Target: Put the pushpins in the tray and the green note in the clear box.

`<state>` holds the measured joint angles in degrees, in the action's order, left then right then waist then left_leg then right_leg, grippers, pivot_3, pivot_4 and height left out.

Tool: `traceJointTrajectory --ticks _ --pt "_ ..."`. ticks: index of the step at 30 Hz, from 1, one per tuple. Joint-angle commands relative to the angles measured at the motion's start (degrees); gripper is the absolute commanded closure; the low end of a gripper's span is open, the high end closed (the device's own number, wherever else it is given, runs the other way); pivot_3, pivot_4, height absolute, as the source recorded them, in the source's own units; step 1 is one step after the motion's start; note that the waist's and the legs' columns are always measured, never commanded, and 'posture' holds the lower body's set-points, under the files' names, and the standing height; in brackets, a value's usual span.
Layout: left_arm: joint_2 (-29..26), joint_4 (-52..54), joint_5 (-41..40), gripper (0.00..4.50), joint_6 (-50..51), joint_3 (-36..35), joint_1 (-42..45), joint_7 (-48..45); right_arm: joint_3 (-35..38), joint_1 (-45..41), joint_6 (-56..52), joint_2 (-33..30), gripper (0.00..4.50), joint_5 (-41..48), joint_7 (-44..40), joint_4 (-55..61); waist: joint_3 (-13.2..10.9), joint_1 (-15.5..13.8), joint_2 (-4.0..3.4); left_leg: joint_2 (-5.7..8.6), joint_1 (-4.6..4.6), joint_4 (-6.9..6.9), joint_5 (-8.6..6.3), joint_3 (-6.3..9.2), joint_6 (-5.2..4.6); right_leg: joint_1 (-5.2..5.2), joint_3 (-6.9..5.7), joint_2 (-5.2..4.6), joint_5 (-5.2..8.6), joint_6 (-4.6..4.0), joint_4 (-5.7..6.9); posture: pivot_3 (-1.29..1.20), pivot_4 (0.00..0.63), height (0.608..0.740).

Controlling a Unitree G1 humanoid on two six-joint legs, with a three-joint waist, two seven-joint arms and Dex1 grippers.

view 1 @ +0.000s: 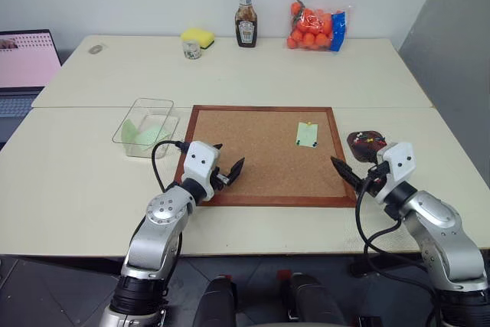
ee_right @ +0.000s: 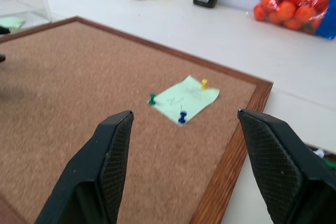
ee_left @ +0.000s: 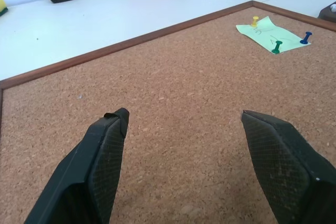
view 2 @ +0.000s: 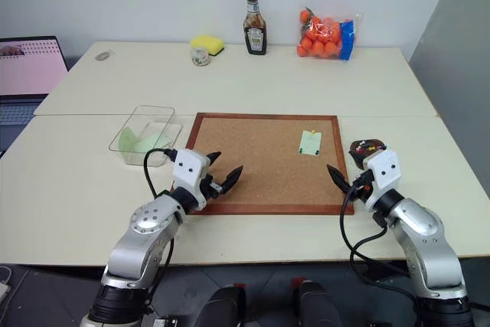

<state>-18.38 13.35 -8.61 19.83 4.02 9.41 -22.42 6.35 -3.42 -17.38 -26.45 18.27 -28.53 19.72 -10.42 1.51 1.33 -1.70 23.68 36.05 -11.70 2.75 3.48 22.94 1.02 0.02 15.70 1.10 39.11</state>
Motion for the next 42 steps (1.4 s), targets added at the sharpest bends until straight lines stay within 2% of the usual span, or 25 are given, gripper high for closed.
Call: traceJointTrajectory --ticks 1,11,18,22,31,34,42 --pt "-0.36 0.28 -0.08 0.90 -2.48 -1.06 0.92 -0.82 0.47 -0.32 1.42 0.22 1.14 -0.36 0.24 1.07 0.00 -0.01 0.00 0.00 0.00 0.00 0.00 0.00 0.00 0.00 0.00 0.00 0.00 0.00 0.00 0.00 0.150 0.740" --pt "-0.52 -0.51 0.84 0.90 -3.47 -0.67 1.10 -0.82 0.45 0.13 1.65 0.38 1.14 -0.66 -0.51 1.02 0.00 -0.01 0.00 0.00 0.00 0.00 0.00 -0.02 0.00 0.00 0.00 0.00 0.00 0.00 0.00 0.00 0.150 0.740" --pt "0.06 -1.16 -0.48 0.90 -2.12 -1.50 4.38 -0.98 -0.03 -0.20 1.45 1.11 1.14 -0.99 -0.10 1.31 0.00 -0.01 0.00 0.00 0.01 0.00 0.00 0.00 0.00 0.00 -0.01 0.00 0.00 0.00 -0.01 0.00 0.150 0.740" --pt "0.21 -1.30 -4.33 0.90 -0.27 -2.83 6.77 -3.49 0.03 -0.09 1.01 1.27 1.14 -0.83 0.25 2.05 0.00 0.01 0.00 0.00 0.00 0.00 0.00 -0.02 0.00 0.00 -0.01 0.00 0.00 0.00 -0.01 0.00 0.150 0.740" --pt "-2.59 -5.57 -3.82 0.90 2.81 0.52 11.65 -9.41 0.69 -1.45 -2.39 2.26 1.14 0.18 2.90 4.51 0.00 0.03 0.00 0.01 0.00 -0.01 0.00 -0.01 0.00 0.00 -0.02 0.01 0.00 0.00 0.00 0.00 0.150 0.740" --pt "-2.93 -6.84 -4.10 1.35 2.65 1.43 12.21 -11.50 0.23 -2.11 -5.05 2.52 1.14 0.35 3.95 5.78 0.00 0.08 0.00 0.01 0.01 -0.01 0.00 -0.01 0.00 0.01 -0.02 0.01 0.00 0.00 0.00 0.00 0.150 0.740" --pt "-3.37 -10.82 -2.37 3.01 3.37 2.94 13.49 -12.67 -1.39 -6.96 -12.18 4.13 1.14 0.46 6.98 5.47 0.00 0.14 0.00 0.00 0.01 -0.01 0.00 -0.01 0.00 0.02 -0.01 0.01 0.00 0.00 0.00 0.00 0.150 0.740"
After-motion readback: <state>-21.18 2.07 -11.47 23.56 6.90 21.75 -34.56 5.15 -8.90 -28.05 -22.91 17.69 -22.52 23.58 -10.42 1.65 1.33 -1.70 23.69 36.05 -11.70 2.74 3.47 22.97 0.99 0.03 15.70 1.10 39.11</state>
